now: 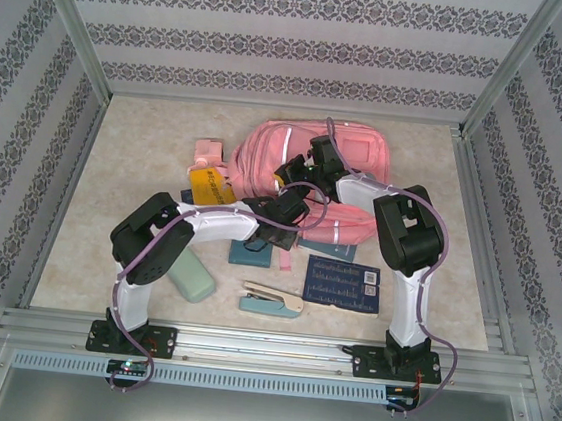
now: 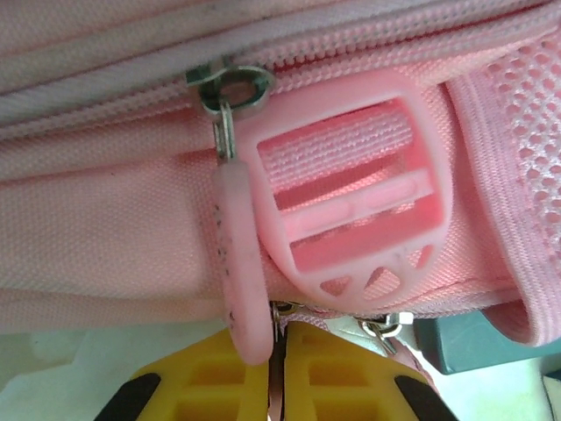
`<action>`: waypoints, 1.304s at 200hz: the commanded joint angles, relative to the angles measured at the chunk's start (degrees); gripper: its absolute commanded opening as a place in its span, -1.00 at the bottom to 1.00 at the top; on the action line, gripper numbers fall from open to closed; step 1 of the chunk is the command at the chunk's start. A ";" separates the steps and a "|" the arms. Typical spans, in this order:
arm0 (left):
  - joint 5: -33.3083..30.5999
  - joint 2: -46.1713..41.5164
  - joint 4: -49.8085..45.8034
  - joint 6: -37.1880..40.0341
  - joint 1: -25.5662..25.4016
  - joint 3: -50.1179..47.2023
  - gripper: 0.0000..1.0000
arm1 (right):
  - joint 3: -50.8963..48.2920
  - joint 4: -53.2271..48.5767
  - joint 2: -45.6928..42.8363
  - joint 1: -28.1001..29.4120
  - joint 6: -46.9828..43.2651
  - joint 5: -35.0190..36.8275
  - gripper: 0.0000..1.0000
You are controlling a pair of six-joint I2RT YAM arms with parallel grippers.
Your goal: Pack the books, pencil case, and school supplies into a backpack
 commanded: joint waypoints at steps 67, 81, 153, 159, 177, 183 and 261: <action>-1.97 -1.52 -4.09 0.20 1.13 -2.35 -1.00 | -2.45 -4.42 -0.67 -0.63 -3.59 2.62 -1.00; -2.68 -4.77 -4.10 0.55 2.36 -3.26 -1.00 | -2.24 -5.63 -1.25 -0.73 -5.50 3.18 -1.00; -1.80 -11.19 -5.68 2.41 8.81 -6.13 -1.00 | -0.20 -9.69 -1.20 0.13 -12.94 3.20 -1.00; -1.50 -11.50 -5.62 2.24 9.59 -6.29 -1.00 | -0.03 -10.07 -1.40 0.12 -13.63 3.20 -1.00; -0.65 -11.83 -5.95 1.59 12.04 -6.73 -1.00 | 0.66 -11.80 -2.17 0.21 -15.95 3.76 -1.00; -0.56 -11.92 -6.14 1.30 12.81 -6.86 -1.00 | 0.89 -12.40 -2.58 0.28 -16.77 4.15 -1.00; 9.82 -18.74 -2.68 0.41 18.28 -9.45 -1.00 | 5.00 -22.24 -10.50 1.96 -25.16 10.70 -0.19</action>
